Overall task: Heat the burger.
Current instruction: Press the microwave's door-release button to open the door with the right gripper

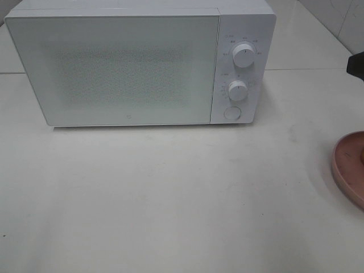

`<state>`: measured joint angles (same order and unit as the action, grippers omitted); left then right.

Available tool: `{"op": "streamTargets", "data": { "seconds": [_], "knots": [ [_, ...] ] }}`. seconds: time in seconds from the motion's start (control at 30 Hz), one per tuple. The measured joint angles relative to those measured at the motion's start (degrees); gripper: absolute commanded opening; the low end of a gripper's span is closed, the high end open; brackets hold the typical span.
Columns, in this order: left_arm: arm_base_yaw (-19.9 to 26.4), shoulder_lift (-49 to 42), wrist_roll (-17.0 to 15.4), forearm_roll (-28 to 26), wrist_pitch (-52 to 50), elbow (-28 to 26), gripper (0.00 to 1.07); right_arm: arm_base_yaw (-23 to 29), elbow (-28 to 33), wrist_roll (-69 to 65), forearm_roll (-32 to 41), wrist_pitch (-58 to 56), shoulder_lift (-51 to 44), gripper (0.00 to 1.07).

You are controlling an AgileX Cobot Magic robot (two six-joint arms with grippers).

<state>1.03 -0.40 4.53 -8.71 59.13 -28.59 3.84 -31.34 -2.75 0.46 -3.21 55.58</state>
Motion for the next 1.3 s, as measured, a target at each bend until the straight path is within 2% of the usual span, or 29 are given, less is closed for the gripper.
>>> {"op": "streamTargets", "data": {
  "seconds": [0.23,0.3,0.6,0.7,0.77,0.87,0.93,1.07,1.13,1.17,1.2,1.27,1.3],
  "knots": [
    [0.0,0.0,0.0,0.0,0.0,0.0,1.01,0.0,0.2,0.0,0.0,7.6,4.0,0.75],
    [0.0,0.0,0.0,0.0,0.0,0.0,1.01,0.0,2.9,0.5,0.2,14.5,6.4,0.75],
    [0.0,0.0,0.0,0.0,0.0,0.0,1.01,0.3,8.8,1.5,3.5,25.6,9.7,0.75],
    [0.0,0.0,0.0,0.0,0.0,0.0,1.01,2.8,11.5,3.7,6.5,31.3,10.9,0.75],
    [0.0,0.0,0.0,0.0,0.0,0.0,1.01,8.3,14.0,7.9,12.3,38.0,13.8,0.75],
    [0.0,0.0,0.0,0.0,0.0,0.0,1.01,9.5,14.5,9.1,13.6,39.4,14.5,0.75],
    [0.0,0.0,0.0,0.0,0.0,0.0,1.01,15.6,15.1,12.7,20.6,44.5,18.2,0.75],
    [0.0,0.0,0.0,0.0,0.0,0.0,1.01,19.5,15.2,14.7,25.2,48.4,21.0,0.75],
    [0.0,0.0,0.0,0.0,0.0,0.0,1.01,24.2,15.2,16.8,30.7,53.5,23.9,0.75],
    [0.0,0.0,0.0,0.0,0.0,0.0,1.01,24.2,15.2,16.8,30.7,53.5,23.9,0.75],
    [0.0,0.0,0.0,0.0,0.0,0.0,1.01,27.8,15.2,18.0,34.3,56.9,25.8,0.75],
    [0.0,0.0,0.0,0.0,0.0,0.0,1.01,29.6,15.2,18.4,36.2,58.7,27.0,0.75],
    [0.0,0.0,0.0,0.0,0.0,0.0,1.01,32.7,15.2,19.3,39.3,61.8,28.9,0.75]
  ]
}}
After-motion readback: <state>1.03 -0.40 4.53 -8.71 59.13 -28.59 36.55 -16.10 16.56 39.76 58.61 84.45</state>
